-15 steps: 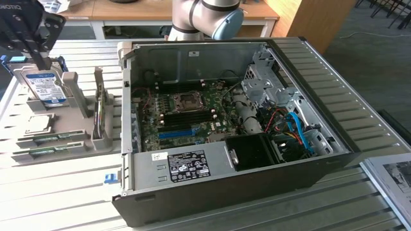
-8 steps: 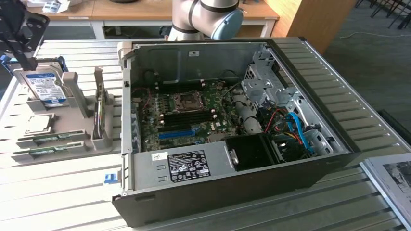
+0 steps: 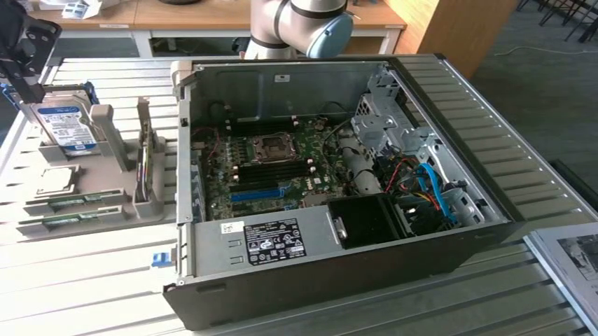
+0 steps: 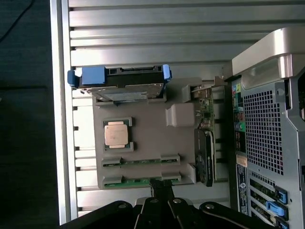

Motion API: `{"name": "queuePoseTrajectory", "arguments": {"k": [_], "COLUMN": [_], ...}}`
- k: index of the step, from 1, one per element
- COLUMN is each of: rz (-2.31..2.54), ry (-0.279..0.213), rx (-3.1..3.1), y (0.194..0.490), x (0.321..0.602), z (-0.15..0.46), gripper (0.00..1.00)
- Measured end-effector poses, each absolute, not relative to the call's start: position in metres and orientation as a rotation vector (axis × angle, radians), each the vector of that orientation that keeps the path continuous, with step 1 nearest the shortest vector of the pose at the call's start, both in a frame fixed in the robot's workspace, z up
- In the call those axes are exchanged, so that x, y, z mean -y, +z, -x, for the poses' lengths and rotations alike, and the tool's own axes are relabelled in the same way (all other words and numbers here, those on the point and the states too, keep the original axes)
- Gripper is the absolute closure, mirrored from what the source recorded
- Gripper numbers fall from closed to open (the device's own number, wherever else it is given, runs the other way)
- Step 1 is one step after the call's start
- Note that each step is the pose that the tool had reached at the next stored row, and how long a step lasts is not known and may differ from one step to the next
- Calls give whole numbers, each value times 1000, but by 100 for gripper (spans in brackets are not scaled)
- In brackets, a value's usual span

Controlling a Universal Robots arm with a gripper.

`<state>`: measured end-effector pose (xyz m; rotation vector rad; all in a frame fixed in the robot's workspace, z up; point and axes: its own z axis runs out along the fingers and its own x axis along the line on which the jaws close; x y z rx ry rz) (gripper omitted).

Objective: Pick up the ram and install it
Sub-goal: 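Reach for the ram, then pick up the ram and move it above insertion slot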

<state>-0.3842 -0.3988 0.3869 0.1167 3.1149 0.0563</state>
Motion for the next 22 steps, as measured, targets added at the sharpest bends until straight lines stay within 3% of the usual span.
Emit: {"name": "queuePoseTrajectory", "arguments": {"k": [22], "rz": [-117], "ry": [56], "rx": [-3115], "y": [387], "x": [399], "z": [394], "gripper": [90]}}
